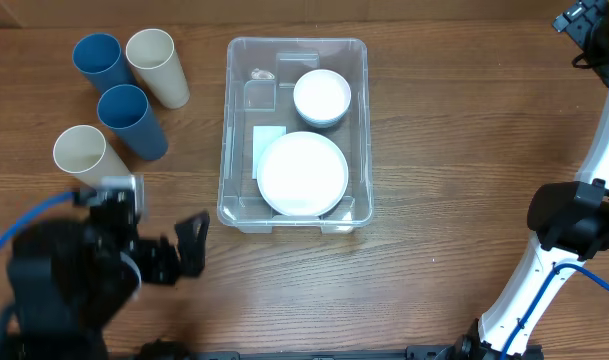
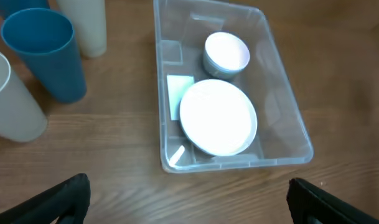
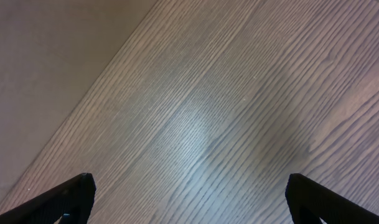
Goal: Pack container
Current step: 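Reach the left gripper over the blue cups at the left, then grip the front blue cup with the left gripper and lift it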
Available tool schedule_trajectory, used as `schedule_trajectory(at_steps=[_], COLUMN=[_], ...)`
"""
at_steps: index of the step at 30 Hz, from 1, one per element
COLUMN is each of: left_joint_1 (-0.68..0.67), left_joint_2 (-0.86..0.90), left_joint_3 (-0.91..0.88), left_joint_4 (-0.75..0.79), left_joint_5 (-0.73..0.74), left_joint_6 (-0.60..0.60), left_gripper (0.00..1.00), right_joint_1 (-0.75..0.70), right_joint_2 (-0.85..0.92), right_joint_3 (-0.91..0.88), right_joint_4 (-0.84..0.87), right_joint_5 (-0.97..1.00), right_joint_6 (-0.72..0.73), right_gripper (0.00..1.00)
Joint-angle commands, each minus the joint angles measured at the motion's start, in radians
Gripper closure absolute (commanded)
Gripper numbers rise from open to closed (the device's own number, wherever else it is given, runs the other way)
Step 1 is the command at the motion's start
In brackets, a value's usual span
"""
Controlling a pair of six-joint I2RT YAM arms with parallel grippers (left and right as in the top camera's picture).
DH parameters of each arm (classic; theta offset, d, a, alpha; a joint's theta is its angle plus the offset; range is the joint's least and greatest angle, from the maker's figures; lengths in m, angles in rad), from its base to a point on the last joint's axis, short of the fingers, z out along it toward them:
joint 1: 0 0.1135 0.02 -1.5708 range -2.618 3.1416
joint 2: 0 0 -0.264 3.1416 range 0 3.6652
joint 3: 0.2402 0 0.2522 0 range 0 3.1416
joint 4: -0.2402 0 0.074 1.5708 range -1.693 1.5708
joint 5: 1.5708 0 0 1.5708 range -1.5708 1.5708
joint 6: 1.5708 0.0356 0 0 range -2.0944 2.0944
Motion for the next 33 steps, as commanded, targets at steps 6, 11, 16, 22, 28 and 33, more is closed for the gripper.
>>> schedule_trajectory(at_steps=[6,11,16,22,28,33], left_joint_1=[0.005,0.005,0.005,0.005,0.005,0.037], left_joint_2=[0.19,0.295,0.447,0.553,0.634,0.687], left_joint_3=[0.141,0.141,0.141,0.188,0.366,0.444], left_joint_4=[-0.08,-0.077,-0.016,0.057,-0.035,-0.05], left_joint_5=[-0.042,-0.253,-0.257,-0.349,-0.655,-0.698], left_joint_6=[0.06,-0.135,-0.084,-0.04,-0.089,-0.129], left_gripper=[0.0,0.0,0.0,0.0,0.02,0.08], right_joint_1=[0.001,0.001,0.001,0.001,0.001,0.001], right_joint_2=[-0.047,-0.047,-0.047,-0.047,-0.047,-0.047], right_joint_3=[0.032,0.032,0.032,0.032,0.032,0.032], right_joint_4=[0.005,0.005,0.005,0.005,0.005,0.005], right_joint_5=[0.006,0.006,0.006,0.006,0.006,0.006], right_joint_6=[0.005,0.005,0.005,0.005,0.005,0.005], right_gripper=[0.0,0.0,0.0,0.0,0.0,0.0])
